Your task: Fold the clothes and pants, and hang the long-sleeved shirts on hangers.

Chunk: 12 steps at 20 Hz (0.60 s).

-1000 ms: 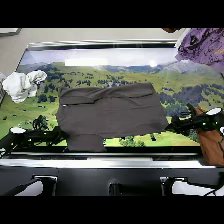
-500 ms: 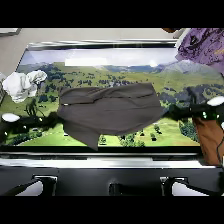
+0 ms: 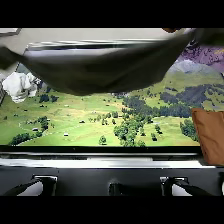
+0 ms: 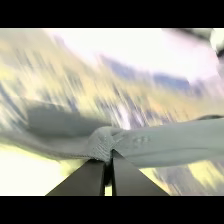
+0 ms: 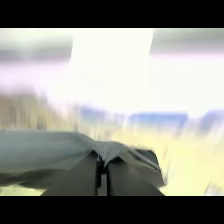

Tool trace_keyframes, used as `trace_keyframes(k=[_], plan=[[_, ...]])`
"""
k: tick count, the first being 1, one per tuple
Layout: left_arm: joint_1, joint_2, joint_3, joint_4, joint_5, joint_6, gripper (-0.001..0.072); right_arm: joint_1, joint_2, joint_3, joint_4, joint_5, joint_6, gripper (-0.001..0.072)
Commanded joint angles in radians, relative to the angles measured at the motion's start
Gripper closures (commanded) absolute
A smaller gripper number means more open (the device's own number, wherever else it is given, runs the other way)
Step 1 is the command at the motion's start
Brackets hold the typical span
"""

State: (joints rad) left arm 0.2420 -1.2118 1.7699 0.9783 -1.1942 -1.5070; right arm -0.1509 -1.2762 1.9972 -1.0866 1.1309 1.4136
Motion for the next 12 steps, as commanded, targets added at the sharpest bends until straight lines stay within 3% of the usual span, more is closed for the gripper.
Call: trace_keyframes(k=[1,7,12], plan=[[0.000,0.062,0.335,0.309,-0.103,-0.169,0.0691,0.009,0.164,0.146,-0.113,-0.013,0.039,0.0677],[0.000,0.384,0.227,0.549,-0.089,-0.276,0.0691,0.009,0.404,0.146,-0.164,-0.030,0.048,0.0677],[-0.001,0.401,0.179,0.562,-0.090,-0.279,0.0690,0.009,0.357,0.080,-0.181,0.015,0.103,0.0677]])
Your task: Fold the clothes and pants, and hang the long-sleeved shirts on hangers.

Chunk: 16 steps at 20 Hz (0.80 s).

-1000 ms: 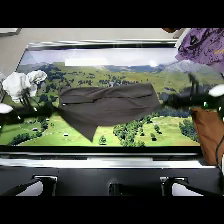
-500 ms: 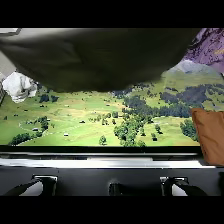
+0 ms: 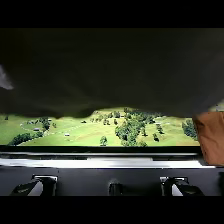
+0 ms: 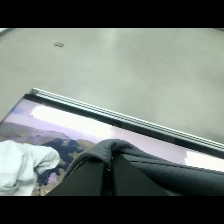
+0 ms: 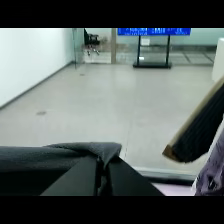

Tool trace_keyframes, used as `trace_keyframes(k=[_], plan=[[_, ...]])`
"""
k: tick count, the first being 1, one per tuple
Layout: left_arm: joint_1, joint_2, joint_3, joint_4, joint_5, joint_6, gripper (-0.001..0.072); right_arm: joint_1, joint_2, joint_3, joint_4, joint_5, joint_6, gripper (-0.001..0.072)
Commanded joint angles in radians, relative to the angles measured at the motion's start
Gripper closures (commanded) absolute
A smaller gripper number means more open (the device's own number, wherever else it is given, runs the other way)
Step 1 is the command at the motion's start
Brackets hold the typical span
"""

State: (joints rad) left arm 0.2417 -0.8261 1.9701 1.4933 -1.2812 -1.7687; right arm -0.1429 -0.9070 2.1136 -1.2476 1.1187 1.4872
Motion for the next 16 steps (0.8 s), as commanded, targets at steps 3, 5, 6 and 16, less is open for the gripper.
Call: trace_keyframes(k=[3,5,6,16], plan=[[0.000,-0.117,-0.066,-0.086,-0.023,0.098,0.0690,0.001,-0.112,-0.127,-0.020,0.107,0.051,0.0677],[-0.006,-0.249,-0.111,-0.171,-0.025,0.156,0.0691,0.001,-0.217,-0.175,-0.023,0.177,0.054,0.0677],[-0.021,-0.330,-0.127,-0.177,-0.021,0.181,0.0690,0.001,-0.275,-0.193,-0.030,0.201,0.055,0.0677],[-0.195,-1.080,-0.132,-0.177,0.370,0.323,0.0690,0.029,-0.914,-0.210,-0.159,0.094,0.054,0.0677]])
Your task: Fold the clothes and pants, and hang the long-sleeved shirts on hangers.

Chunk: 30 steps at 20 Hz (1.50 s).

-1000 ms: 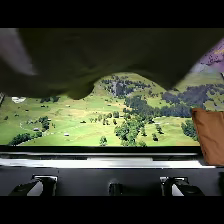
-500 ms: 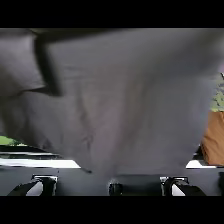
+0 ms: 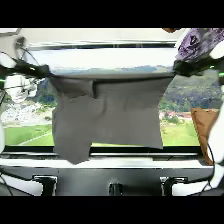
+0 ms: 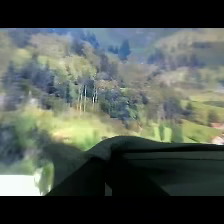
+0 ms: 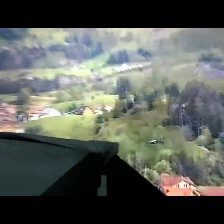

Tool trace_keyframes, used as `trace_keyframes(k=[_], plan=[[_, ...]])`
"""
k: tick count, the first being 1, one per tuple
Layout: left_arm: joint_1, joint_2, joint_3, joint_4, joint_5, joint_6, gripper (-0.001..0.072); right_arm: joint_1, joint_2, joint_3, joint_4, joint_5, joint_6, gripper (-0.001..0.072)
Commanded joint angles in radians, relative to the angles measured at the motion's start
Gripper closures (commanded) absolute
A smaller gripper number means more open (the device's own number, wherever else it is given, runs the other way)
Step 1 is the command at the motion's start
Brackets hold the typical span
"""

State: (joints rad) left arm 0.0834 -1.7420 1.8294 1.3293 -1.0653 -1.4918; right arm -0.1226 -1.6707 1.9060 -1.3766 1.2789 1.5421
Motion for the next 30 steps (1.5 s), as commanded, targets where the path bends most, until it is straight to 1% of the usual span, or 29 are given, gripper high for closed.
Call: trace_keyframes(k=[1,3,5,7,10,12,15,16,19,23,26,30], plan=[[-0.041,-0.196,0.023,-0.012,0.174,0.063,0.0690,0.010,-0.185,-0.002,-0.032,-0.101,-0.001,0.0677],[-0.038,-0.231,0.051,-0.010,0.163,0.071,0.0690,0.010,-0.224,-0.002,-0.031,-0.122,0.000,0.0677],[-0.027,-0.228,0.051,-0.009,0.124,0.071,0.0690,0.010,-0.235,-0.002,-0.031,-0.087,0.011,0.0677],[-0.014,-0.225,0.051,-0.009,0.020,0.071,0.0690,0.010,-0.235,-0.002,-0.031,-0.023,0.018,0.0677],[0.004,-0.225,0.051,-0.009,-0.160,0.079,0.0688,0.010,-0.236,-0.002,-0.031,0.122,0.053,0.0677],[0.009,-0.225,0.051,-0.009,-0.257,0.076,0.0688,0.010,-0.236,-0.003,-0.025,0.191,0.078,0.0677],[0.010,-0.225,0.051,0.010,-0.360,0.020,0.0688,0.010,-0.256,-0.003,-0.023,0.264,0.103,0.0677],[0.010,-0.225,0.051,0.010,-0.383,0.014,0.0688,0.010,-0.268,-0.003,-0.018,0.292,0.112,0.0677],[0.010,-0.225,0.051,0.010,-0.427,0.014,0.0688,0.010,-0.292,-0.011,0.002,0.343,0.124,0.0676],[0.010,-0.228,0.051,0.010,-0.428,0.015,0.0688,0.010,-0.292,-0.048,0.015,0.352,0.142,0.0676],[0.010,-0.228,0.051,0.010,-0.427,0.019,0.0687,0.010,-0.292,-0.077,0.060,0.354,0.142,0.0676],[0.010,-0.229,0.051,0.010,-0.425,0.019,0.0687,0.010,-0.292,-0.087,0.069,0.358,0.143,0.0675]])
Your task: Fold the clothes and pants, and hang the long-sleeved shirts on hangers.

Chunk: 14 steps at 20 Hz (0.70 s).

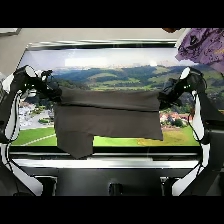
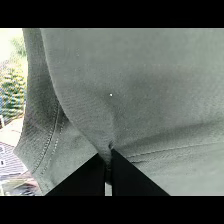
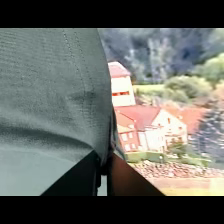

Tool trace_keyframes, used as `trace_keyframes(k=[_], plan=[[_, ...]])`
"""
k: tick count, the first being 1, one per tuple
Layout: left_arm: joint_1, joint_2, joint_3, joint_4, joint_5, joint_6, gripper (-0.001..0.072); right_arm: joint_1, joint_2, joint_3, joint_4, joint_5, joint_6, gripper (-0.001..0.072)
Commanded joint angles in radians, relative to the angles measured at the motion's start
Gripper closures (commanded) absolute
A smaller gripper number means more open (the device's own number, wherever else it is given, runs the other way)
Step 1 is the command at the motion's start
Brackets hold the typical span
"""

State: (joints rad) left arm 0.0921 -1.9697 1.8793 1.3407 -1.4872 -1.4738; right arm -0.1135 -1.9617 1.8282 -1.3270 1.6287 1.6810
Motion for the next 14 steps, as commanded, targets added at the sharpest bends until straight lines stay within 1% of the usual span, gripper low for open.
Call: trace_keyframes(k=[1,2,3,4,5,6,7,8,9,11,12,13,14], plan=[[0.001,-0.002,0.001,-0.001,0.004,0.001,0.0684,0.001,-0.001,-0.010,0.020,0.008,0.003,0.0673],[0.001,-0.002,0.001,-0.001,0.015,0.000,0.0645,0.001,-0.001,-0.010,0.024,0.008,0.003,0.0643],[0.001,-0.002,0.001,-0.002,0.022,-0.004,0.0535,0.001,-0.001,-0.010,0.027,0.004,0.003,0.0596],[0.001,-0.002,0.001,-0.002,0.029,-0.012,0.0386,0.001,-0.001,-0.010,0.037,0.001,0.003,0.0536],[0.001,0.000,0.001,-0.002,0.032,-0.026,0.0283,0.001,-0.001,-0.010,0.049,0.000,0.003,0.0453],[0.004,0.005,0.001,-0.002,0.032,-0.038,0.0231,0.001,0.000,-0.010,0.064,0.008,0.003,0.0296],[0.008,0.017,0.001,-0.002,0.033,-0.045,0.0231,0.001,0.001,-0.010,0.071,0.024,0.001,0.0194],[0.017,0.039,0.002,-0.002,0.033,-0.045,0.0231,0.000,0.007,-0.009,0.067,0.048,-0.005,0.0173],[0.032,0.069,0.002,-0.002,0.032,-0.045,0.0231,-0.003,0.021,-0.009,0.049,0.069,-0.015,0.0173],[0.087,0.154,0.002,-0.006,0.019,-0.045,0.0231,-0.010,0.083,-0.009,-0.029,0.102,-0.069,0.0169],[0.127,0.204,-0.005,-0.029,0.002,-0.045,0.0231,-0.028,0.129,-0.011,-0.062,0.093,-0.092,0.0170],[0.173,0.257,-0.024,-0.068,-0.014,-0.045,0.0231,-0.064,0.177,-0.019,-0.037,0.061,-0.096,0.0170],[0.217,0.313,-0.069,-0.101,-0.016,-0.045,0.0231,-0.108,0.232,-0.047,-0.003,0.029,-0.127,0.0171]])
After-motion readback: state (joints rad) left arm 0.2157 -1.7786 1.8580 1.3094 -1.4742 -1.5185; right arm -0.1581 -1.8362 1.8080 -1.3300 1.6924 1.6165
